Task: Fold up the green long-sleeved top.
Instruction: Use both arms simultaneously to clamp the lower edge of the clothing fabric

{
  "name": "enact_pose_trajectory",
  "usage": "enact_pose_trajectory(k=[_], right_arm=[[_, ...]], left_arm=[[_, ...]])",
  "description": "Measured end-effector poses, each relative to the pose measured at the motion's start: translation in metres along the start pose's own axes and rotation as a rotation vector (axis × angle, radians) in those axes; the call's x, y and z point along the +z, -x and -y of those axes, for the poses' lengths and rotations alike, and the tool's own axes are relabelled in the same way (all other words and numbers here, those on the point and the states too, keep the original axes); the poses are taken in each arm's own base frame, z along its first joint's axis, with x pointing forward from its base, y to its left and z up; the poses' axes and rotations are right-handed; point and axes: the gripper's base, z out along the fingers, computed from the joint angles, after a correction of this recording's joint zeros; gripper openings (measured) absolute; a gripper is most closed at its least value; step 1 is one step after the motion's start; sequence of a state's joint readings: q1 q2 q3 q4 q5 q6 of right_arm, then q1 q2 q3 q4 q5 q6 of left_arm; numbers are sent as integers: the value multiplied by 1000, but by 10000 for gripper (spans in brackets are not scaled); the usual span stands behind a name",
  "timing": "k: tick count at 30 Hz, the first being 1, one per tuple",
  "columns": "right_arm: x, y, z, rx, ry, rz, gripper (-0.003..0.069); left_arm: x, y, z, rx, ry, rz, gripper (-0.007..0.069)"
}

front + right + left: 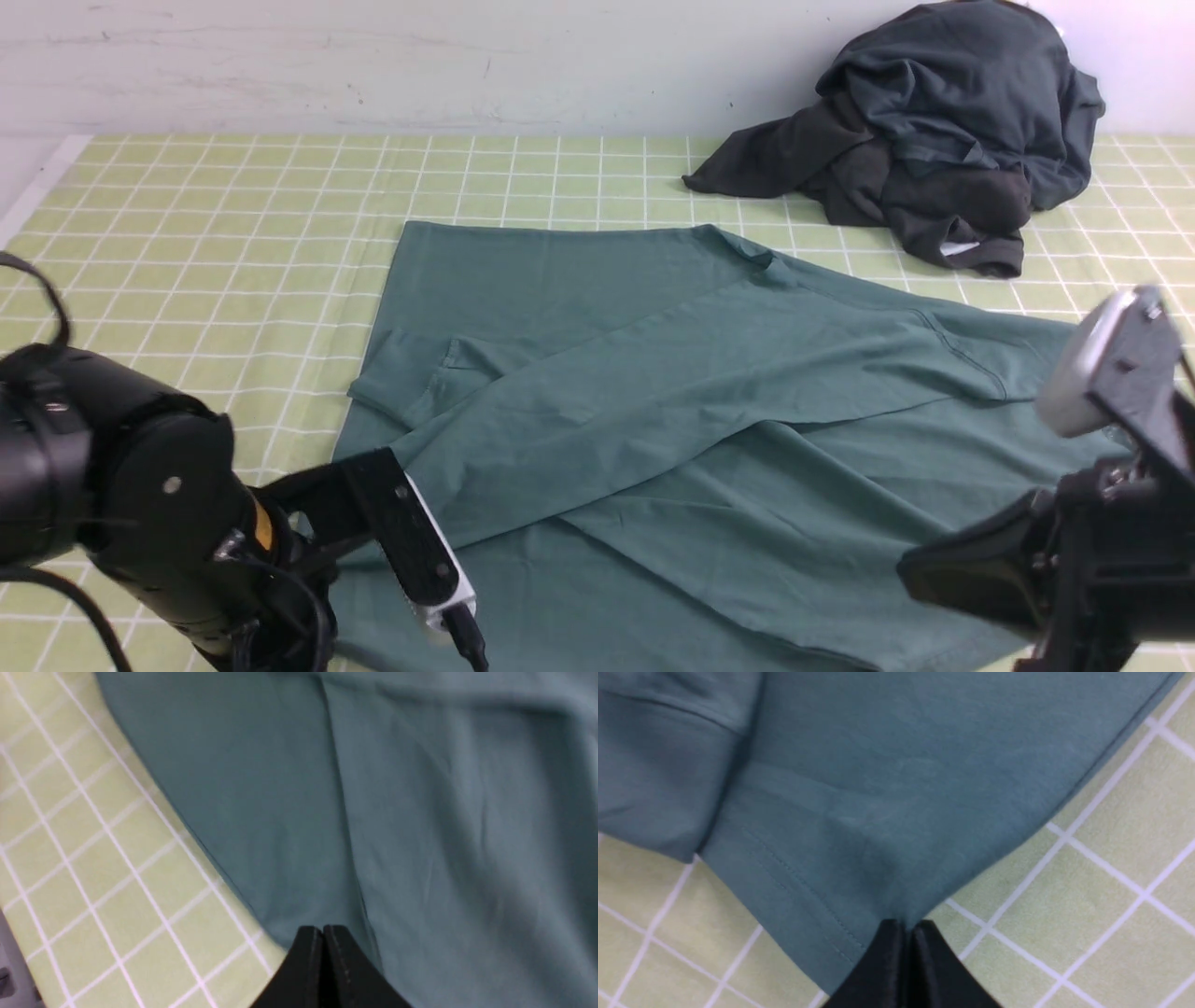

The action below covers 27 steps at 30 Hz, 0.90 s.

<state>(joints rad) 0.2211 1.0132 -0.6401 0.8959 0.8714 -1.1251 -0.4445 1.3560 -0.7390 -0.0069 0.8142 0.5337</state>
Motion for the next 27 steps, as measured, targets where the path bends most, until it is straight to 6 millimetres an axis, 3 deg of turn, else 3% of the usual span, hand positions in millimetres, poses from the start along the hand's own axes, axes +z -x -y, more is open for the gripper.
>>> enact_pose_trajectory(k=[4, 9, 17, 21, 27], right_arm=[[-15, 8, -2, -252, -79, 39, -4], [-5, -3, 20, -421, -200, -142, 40], [34, -40, 71, -627, -239, -599, 242], [57, -59, 90, -692, -190, -759, 277], [81, -78, 105, -708, -162, -853, 280]], left_arm=[[-10, -3, 2, -39, 11, 20, -3], [-10, -4, 3, -51, 0, 11, -3], [-10, -3, 3, -59, 0, 25, -3], [-10, -3, 3, -60, 1, 26, -3], [-10, -2, 4, -83, -11, 32, -3]])
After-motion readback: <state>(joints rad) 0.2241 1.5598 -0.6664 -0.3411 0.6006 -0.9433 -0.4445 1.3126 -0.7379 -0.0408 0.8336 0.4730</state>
